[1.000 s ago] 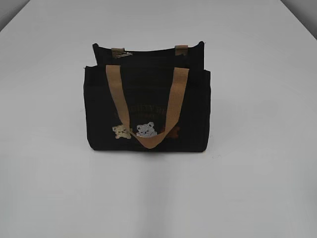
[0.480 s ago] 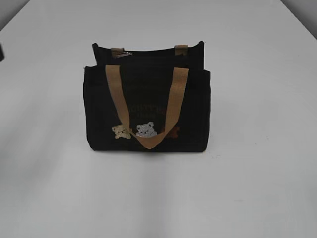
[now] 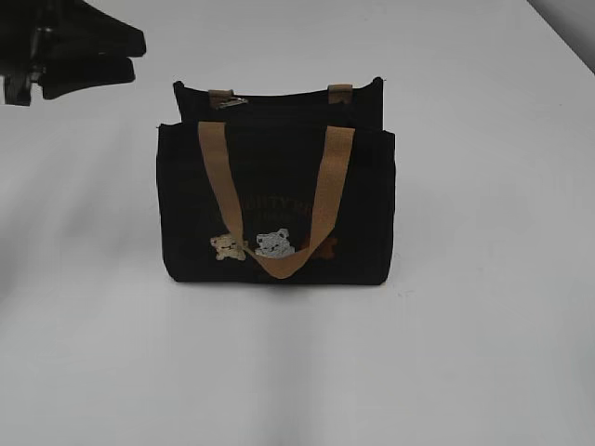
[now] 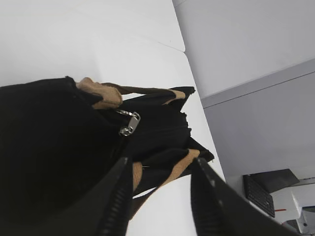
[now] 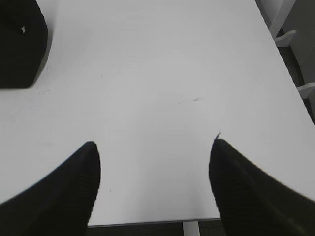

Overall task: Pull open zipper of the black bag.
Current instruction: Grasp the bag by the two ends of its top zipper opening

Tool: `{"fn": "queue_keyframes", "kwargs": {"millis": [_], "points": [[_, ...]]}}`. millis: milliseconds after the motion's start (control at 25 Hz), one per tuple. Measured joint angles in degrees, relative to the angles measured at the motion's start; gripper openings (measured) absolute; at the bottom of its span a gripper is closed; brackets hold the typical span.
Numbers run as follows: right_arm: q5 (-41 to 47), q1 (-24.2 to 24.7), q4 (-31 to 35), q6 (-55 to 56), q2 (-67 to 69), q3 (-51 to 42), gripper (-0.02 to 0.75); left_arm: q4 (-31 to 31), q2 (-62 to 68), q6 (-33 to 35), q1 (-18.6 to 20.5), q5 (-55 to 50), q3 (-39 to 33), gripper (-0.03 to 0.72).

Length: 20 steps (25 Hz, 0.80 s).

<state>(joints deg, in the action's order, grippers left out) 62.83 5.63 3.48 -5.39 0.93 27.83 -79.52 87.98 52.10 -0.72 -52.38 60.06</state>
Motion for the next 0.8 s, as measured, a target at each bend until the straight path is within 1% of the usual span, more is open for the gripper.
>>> {"fn": "queue_keyframes", "kwargs": {"millis": [160, 360, 440, 600, 800], "points": [[0.0, 0.0, 0.0, 0.0, 0.0, 0.0, 0.54, -1.08, 5.71, 0.56, 0.0, -0.78, 2.68, 0.323], [0.0, 0.0, 0.0, 0.0, 0.0, 0.0, 0.541, -1.53, 9.34, 0.78, 0.0, 1.39, 2.96, 0.331], [0.0, 0.0, 0.0, 0.0, 0.0, 0.0, 0.541, -1.8, 9.96, 1.49, 0.0, 1.7, 2.96, 0.347], [0.0, 0.0, 0.0, 0.0, 0.0, 0.0, 0.541, -1.65, 10.26, 7.16, 0.0, -0.18, 2.96, 0.382], [0.0, 0.0, 0.0, 0.0, 0.0, 0.0, 0.541, 1.18, 10.26, 14.2, 0.0, -3.35, 2.96, 0.39]]}}
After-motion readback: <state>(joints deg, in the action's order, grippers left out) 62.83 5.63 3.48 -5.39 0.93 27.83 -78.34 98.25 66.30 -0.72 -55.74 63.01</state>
